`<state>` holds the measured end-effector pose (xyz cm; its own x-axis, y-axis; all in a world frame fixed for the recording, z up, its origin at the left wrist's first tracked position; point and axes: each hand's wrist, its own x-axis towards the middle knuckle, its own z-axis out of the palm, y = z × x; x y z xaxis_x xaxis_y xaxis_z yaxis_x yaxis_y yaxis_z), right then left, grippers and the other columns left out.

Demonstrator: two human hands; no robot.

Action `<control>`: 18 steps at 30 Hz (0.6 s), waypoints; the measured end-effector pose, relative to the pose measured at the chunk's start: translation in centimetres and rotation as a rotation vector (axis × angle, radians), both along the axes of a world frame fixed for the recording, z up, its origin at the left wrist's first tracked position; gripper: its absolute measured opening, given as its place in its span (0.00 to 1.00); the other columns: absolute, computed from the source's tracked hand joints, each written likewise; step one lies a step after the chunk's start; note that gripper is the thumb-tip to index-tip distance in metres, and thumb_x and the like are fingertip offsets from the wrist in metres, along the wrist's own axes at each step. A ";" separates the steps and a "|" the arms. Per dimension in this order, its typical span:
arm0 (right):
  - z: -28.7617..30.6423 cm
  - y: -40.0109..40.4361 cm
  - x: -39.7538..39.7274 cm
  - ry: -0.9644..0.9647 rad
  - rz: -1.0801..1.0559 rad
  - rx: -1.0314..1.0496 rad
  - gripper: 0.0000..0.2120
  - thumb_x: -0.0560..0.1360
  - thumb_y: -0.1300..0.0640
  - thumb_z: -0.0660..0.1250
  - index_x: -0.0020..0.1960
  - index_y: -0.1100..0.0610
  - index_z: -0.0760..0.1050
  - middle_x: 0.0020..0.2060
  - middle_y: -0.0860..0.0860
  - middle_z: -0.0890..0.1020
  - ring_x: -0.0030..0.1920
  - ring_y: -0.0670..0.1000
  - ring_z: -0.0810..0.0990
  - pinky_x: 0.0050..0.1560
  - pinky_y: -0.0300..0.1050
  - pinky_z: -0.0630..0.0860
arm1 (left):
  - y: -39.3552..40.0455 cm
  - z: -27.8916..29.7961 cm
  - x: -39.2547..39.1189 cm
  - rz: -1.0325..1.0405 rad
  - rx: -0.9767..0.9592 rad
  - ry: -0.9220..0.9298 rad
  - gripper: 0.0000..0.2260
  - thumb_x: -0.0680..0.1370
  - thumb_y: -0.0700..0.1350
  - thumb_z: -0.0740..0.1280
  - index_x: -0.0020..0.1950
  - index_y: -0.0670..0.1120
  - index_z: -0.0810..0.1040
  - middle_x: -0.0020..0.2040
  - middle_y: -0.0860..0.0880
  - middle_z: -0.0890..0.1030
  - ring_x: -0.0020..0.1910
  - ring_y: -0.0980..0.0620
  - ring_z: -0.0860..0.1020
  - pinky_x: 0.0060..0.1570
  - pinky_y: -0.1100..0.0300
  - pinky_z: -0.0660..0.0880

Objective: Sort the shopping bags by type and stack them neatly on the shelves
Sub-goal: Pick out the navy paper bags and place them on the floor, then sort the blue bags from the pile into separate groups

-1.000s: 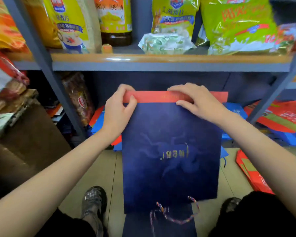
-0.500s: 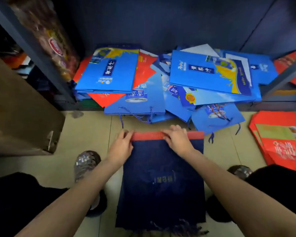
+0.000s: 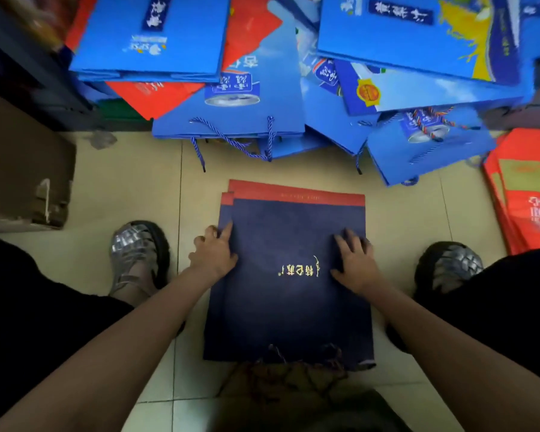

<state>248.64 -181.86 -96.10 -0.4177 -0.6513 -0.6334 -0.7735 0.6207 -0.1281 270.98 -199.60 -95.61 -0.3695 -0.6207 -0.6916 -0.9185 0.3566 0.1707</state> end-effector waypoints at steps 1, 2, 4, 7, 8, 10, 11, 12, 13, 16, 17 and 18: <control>-0.1 0.2 0.0 -0.020 -0.043 0.006 0.36 0.75 0.50 0.65 0.76 0.46 0.48 0.76 0.50 0.45 0.74 0.62 0.46 0.70 0.57 0.58 | 0.0 -0.3 0.1 0.026 0.030 0.000 0.33 0.78 0.49 0.62 0.77 0.51 0.46 0.71 0.40 0.60 0.70 0.40 0.59 0.67 0.47 0.61; -0.1 0.5 0.0 -0.024 -0.116 -0.030 0.36 0.75 0.50 0.65 0.76 0.45 0.48 0.76 0.50 0.44 0.74 0.62 0.45 0.69 0.57 0.57 | 0.0 -0.4 0.2 0.068 0.054 0.022 0.33 0.77 0.48 0.62 0.77 0.51 0.47 0.70 0.39 0.62 0.70 0.40 0.59 0.66 0.48 0.60; 0.4 0.5 -0.1 -0.056 -0.339 -0.111 0.37 0.74 0.51 0.67 0.76 0.45 0.49 0.75 0.56 0.45 0.74 0.63 0.49 0.70 0.54 0.56 | 0.3 -0.2 0.0 0.150 0.061 0.077 0.32 0.77 0.47 0.62 0.76 0.49 0.49 0.68 0.37 0.64 0.67 0.38 0.63 0.65 0.49 0.61; 0.8 -0.2 0.7 -0.181 -0.513 -0.117 0.40 0.74 0.53 0.68 0.76 0.47 0.47 0.74 0.60 0.48 0.70 0.64 0.56 0.69 0.51 0.58 | 1.2 0.5 -0.6 0.297 0.083 0.119 0.34 0.77 0.47 0.63 0.77 0.47 0.47 0.69 0.37 0.61 0.64 0.35 0.66 0.66 0.50 0.62; 0.9 -0.6 1.3 -0.208 -0.489 -0.105 0.40 0.74 0.53 0.68 0.76 0.47 0.46 0.74 0.60 0.48 0.70 0.65 0.55 0.69 0.51 0.58 | 1.5 0.5 -0.7 0.348 0.085 0.129 0.35 0.77 0.48 0.64 0.77 0.44 0.46 0.70 0.38 0.60 0.65 0.34 0.66 0.67 0.49 0.62; 1.0 -1.5 2.4 -0.242 -0.456 -0.099 0.41 0.74 0.53 0.69 0.76 0.47 0.45 0.75 0.59 0.46 0.70 0.65 0.55 0.68 0.51 0.59 | 2.0 0.5 -0.6 0.461 0.080 0.154 0.37 0.76 0.48 0.65 0.76 0.41 0.46 0.71 0.38 0.60 0.67 0.35 0.64 0.68 0.49 0.61; 1.0 -1.8 2.8 -0.255 -0.463 -0.102 0.41 0.74 0.53 0.69 0.76 0.46 0.45 0.75 0.58 0.46 0.70 0.64 0.55 0.68 0.51 0.59 | 2.1 0.5 -0.4 0.492 0.068 0.160 0.37 0.76 0.49 0.65 0.76 0.40 0.46 0.72 0.39 0.60 0.68 0.35 0.64 0.68 0.49 0.60; 0.9 -1.9 3.0 -0.263 -0.486 -0.116 0.41 0.74 0.53 0.69 0.76 0.47 0.45 0.75 0.58 0.47 0.70 0.64 0.55 0.68 0.51 0.60 | 2.3 0.4 -0.1 0.503 0.060 0.161 0.37 0.76 0.49 0.66 0.76 0.41 0.47 0.72 0.39 0.60 0.68 0.35 0.64 0.68 0.49 0.60; 0.8 -2.0 3.0 -0.269 -0.517 -0.136 0.40 0.74 0.53 0.69 0.76 0.47 0.47 0.75 0.57 0.48 0.70 0.64 0.56 0.67 0.50 0.60 | 2.3 0.4 0.2 0.512 0.064 0.168 0.37 0.76 0.49 0.66 0.76 0.41 0.48 0.72 0.40 0.61 0.68 0.35 0.64 0.68 0.49 0.60; 0.9 -2.4 2.0 -0.298 -0.602 -0.231 0.36 0.73 0.56 0.69 0.75 0.50 0.55 0.73 0.57 0.56 0.69 0.63 0.61 0.68 0.50 0.62 | 0.9 0.4 0.1 0.577 0.124 0.230 0.35 0.73 0.51 0.67 0.75 0.44 0.54 0.70 0.42 0.65 0.67 0.37 0.66 0.68 0.48 0.63; 1.0 -2.8 1.2 -0.302 -0.622 -0.296 0.34 0.72 0.57 0.70 0.74 0.53 0.58 0.72 0.58 0.59 0.69 0.62 0.64 0.69 0.49 0.62 | 0.0 0.5 -0.2 0.599 0.143 0.282 0.35 0.71 0.53 0.68 0.74 0.45 0.57 0.68 0.43 0.67 0.66 0.38 0.68 0.67 0.47 0.65; 1.3 -3.5 0.4 -0.298 -0.637 -0.368 0.32 0.72 0.58 0.70 0.73 0.55 0.61 0.71 0.58 0.62 0.69 0.60 0.65 0.69 0.48 0.62 | -0.9 0.9 -0.6 0.625 0.167 0.343 0.35 0.69 0.54 0.68 0.72 0.46 0.61 0.67 0.44 0.70 0.64 0.40 0.70 0.66 0.47 0.67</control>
<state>249.03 -185.32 -94.85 -0.6270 -0.5333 -0.5679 -0.1846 0.8099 -0.5567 270.36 -200.46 -94.70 -0.1939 -0.6827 -0.7045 -0.8271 -0.2724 0.4916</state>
